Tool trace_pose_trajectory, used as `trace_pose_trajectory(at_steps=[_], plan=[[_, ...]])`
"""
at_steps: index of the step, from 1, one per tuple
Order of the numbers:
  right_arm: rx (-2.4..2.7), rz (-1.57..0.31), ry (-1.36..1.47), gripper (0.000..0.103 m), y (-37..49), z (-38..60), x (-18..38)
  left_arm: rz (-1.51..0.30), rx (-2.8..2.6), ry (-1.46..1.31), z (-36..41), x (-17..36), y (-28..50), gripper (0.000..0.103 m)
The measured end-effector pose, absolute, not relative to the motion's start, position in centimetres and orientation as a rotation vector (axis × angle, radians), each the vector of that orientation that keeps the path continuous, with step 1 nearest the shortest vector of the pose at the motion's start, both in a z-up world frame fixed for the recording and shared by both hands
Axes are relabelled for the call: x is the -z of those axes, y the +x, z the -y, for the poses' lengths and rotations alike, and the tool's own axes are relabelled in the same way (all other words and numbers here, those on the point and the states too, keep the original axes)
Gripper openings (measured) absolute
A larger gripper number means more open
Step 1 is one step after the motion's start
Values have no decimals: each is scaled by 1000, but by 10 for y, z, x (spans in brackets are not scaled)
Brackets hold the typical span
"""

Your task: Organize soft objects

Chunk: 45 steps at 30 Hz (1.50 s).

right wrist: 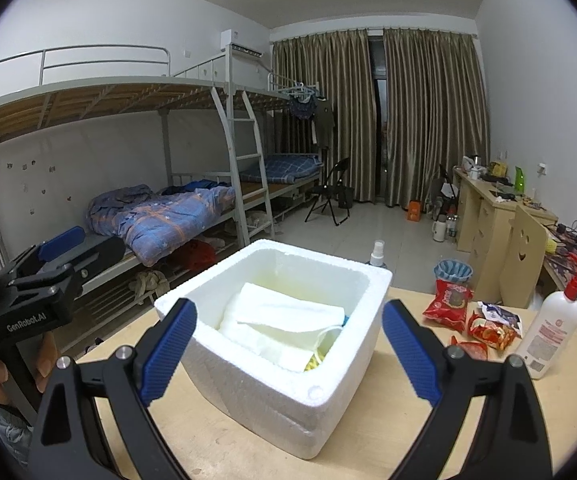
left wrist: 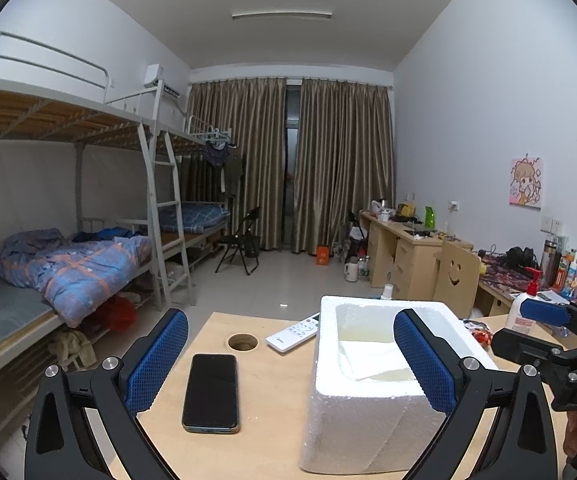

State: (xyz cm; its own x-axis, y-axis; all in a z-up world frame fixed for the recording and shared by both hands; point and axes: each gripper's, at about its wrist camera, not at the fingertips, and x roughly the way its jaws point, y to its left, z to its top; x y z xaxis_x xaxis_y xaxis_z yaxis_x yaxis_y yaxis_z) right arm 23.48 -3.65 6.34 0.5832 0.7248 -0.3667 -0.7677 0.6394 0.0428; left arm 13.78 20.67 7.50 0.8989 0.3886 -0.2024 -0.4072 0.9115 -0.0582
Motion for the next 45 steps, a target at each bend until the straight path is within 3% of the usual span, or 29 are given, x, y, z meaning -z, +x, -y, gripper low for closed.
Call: trace_pose_trajectory(at_steps=[45], plan=[[-685,-24,-9,102,77,203,-113,44,-245,59,-34,-138,-37,103]])
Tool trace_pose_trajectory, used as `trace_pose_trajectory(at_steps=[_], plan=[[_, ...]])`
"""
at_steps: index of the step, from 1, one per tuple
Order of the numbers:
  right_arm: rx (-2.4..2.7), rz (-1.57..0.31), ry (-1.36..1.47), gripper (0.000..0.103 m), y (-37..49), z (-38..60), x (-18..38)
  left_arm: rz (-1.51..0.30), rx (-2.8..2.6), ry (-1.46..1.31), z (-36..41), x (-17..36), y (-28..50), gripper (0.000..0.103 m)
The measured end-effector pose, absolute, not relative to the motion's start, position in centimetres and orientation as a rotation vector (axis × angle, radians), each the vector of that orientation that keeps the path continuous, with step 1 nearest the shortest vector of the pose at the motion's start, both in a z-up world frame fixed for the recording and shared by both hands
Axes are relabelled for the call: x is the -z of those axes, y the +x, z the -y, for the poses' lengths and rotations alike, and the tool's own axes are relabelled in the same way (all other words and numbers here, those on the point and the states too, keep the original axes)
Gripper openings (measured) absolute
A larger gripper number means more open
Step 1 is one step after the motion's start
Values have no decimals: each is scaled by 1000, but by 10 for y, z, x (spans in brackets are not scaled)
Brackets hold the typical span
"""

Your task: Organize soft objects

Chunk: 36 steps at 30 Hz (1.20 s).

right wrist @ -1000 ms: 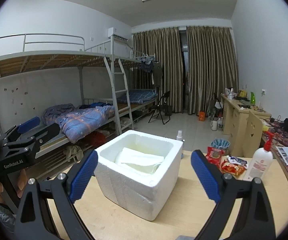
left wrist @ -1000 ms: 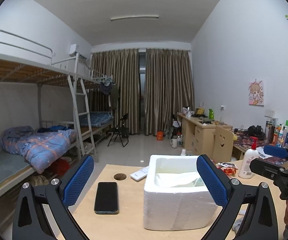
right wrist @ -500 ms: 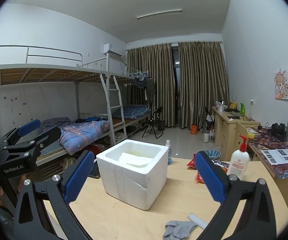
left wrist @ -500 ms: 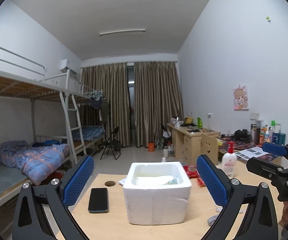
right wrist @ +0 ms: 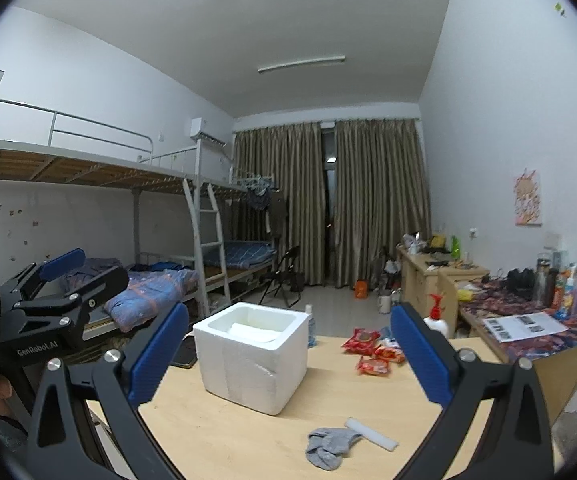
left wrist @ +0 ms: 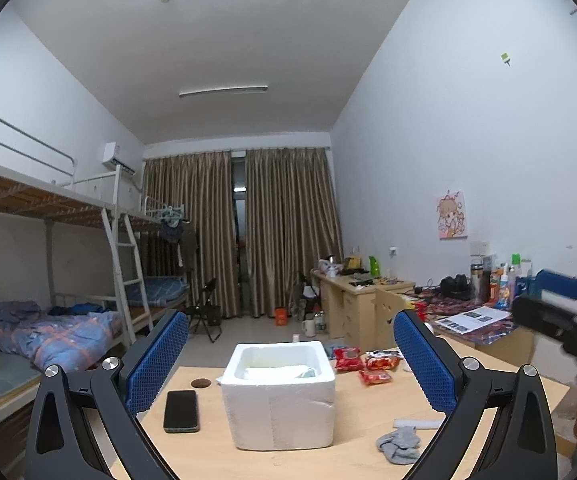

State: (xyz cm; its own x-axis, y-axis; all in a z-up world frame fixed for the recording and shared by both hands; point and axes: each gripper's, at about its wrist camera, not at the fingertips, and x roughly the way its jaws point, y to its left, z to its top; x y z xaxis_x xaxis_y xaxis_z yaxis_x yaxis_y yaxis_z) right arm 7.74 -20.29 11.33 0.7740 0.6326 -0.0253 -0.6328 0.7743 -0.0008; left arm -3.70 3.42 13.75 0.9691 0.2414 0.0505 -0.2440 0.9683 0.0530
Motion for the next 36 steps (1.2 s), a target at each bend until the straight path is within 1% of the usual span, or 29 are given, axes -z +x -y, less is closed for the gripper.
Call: trace_pose_trajectory(at_steps=[7,13,23,36], plan=[[-638,-3,9,103,58,220,-119,61,-214,60,-23,-150,-53,103],[-621,20,-3,103,37,231,-112,55,-188,72,-6,-148,-70,103],[-584,28,-18,103,13,247,-86,19,-107,72,21,-122,-90,103],[-541,-34,-10,103,10,265,-60,14,-16,50,33,-95,-100,103]])
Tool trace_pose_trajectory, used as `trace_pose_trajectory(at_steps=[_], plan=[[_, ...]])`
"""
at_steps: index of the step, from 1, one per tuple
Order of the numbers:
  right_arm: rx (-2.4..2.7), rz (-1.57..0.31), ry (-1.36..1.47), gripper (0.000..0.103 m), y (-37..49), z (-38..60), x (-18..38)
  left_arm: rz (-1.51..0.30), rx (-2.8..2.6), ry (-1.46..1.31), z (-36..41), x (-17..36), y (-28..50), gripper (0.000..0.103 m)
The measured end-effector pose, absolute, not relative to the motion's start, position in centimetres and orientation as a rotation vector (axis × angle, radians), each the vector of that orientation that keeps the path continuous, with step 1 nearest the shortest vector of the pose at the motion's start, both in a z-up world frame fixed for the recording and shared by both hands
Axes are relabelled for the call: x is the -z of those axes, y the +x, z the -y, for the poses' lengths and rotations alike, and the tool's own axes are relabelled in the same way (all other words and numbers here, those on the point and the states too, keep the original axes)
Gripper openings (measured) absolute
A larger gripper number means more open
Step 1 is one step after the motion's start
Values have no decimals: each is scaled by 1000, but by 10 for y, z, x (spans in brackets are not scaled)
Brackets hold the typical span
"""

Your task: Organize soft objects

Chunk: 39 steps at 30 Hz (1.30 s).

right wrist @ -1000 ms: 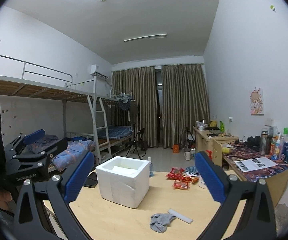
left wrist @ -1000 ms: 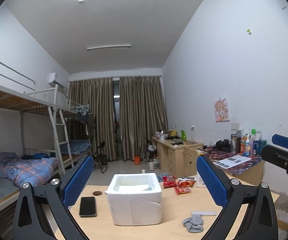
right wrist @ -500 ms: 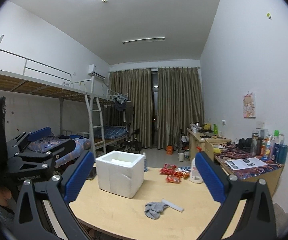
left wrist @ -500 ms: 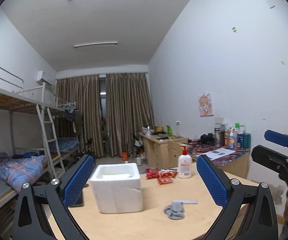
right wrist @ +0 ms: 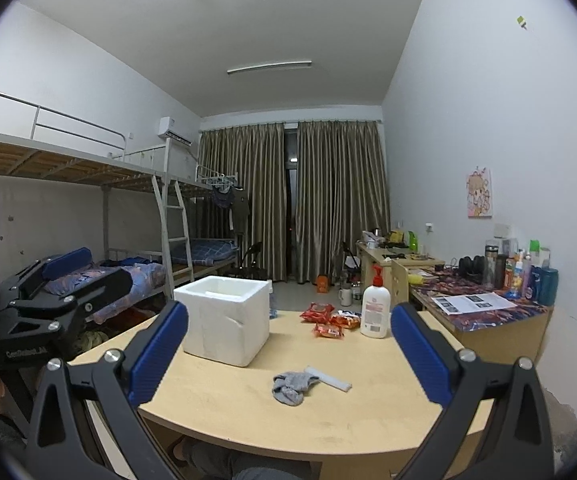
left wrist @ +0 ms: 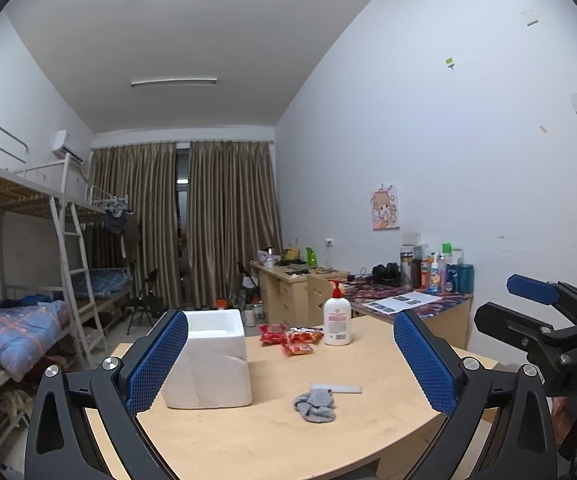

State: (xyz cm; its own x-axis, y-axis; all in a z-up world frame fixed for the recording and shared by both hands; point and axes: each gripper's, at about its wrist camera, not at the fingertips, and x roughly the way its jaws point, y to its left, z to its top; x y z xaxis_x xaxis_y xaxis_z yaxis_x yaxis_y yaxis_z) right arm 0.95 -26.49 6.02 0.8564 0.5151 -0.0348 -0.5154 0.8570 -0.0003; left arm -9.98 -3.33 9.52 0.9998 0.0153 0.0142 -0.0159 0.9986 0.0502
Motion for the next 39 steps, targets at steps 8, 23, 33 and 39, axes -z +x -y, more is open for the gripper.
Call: trace_pose_trajectory(at_steps=[8,23,33,39], plan=[[-524,-42,-21,103,8,265,-47,-3,5,10,22,-74,-91,103],[-492,-85,-49,103,7,259,-31,-92,41,-43,13,-45,-82,103],[-485,-125,-48,103,17,262,-22,-155,73,-61,17,-31,-64,103],[-482,-162,-48,103,30,262,-11,-195,76,-53,21,-19,-50,103]])
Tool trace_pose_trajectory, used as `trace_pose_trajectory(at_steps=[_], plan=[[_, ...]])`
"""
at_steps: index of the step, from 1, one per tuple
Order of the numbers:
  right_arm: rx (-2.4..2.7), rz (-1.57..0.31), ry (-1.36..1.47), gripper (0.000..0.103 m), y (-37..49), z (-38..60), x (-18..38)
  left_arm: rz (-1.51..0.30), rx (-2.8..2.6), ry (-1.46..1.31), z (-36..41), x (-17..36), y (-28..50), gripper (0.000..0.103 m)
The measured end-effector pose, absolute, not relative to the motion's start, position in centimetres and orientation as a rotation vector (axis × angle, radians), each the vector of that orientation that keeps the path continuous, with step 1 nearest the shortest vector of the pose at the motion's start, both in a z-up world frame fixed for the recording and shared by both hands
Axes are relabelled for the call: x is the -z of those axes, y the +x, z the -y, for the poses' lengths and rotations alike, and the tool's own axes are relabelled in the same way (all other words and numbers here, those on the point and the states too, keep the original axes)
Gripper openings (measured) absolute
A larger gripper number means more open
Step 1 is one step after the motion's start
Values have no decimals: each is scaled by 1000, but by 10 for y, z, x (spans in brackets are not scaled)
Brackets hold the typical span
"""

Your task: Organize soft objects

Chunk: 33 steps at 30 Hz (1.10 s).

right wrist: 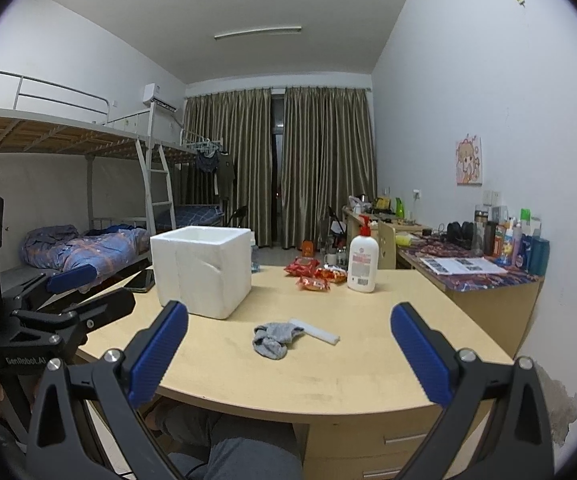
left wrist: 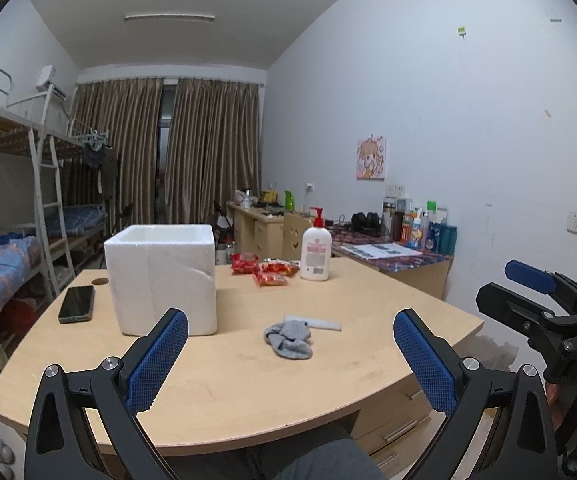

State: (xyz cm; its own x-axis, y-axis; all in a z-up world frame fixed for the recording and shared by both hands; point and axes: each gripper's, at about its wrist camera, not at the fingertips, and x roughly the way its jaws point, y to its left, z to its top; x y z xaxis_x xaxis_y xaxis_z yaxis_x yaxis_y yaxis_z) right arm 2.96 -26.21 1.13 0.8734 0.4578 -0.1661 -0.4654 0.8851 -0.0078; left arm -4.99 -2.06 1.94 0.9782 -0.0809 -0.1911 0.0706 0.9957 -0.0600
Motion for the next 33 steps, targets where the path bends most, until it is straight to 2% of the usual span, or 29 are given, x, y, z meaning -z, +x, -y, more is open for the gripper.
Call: trace_pose_trajectory(at_steps=[16,33], plan=[[-469,-268,-58,103,85,257,19,-311,111,-24,25,23,19,103],[-449,-375,-34,103,143,253,28,-405,171,-20,24,41,86,103]])
